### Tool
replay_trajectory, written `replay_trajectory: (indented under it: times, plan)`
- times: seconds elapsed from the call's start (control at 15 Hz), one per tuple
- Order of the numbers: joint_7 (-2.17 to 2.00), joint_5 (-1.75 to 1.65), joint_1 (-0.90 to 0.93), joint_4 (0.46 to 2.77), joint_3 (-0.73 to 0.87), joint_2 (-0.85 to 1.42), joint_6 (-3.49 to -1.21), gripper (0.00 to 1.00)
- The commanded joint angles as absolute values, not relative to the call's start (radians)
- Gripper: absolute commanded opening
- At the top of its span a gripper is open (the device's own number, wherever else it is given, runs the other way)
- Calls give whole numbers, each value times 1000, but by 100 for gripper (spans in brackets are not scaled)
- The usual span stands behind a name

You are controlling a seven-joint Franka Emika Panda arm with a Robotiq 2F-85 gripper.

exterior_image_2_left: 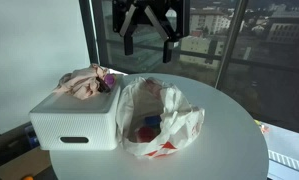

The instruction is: Remove the strawberry, the sponge and the beetroot plushy from the and put them on the basket

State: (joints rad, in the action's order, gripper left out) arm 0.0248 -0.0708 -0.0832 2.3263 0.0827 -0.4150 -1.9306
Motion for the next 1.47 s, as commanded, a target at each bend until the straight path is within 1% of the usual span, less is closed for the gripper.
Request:
replay_trajectory:
  times: [0.0,0.33,0.6,0.73,1.0,1.13,1.4]
  plan:
    - [25,-70,-84,2319,82,-416,-1928,100]
    - [25,-70,-84,2315,82,-419,-1928,100]
    - [40,35,-55,2356,94,-297,-2037,100]
    - [57,124,-39,2384,98,-218,-2173,100]
    - [126,365,-6,2368,84,-6,-2408,100]
    - [146,456,-4,2359,57,94,-2575,100]
    - [196,596,-40,2322,-21,260,-2838,100]
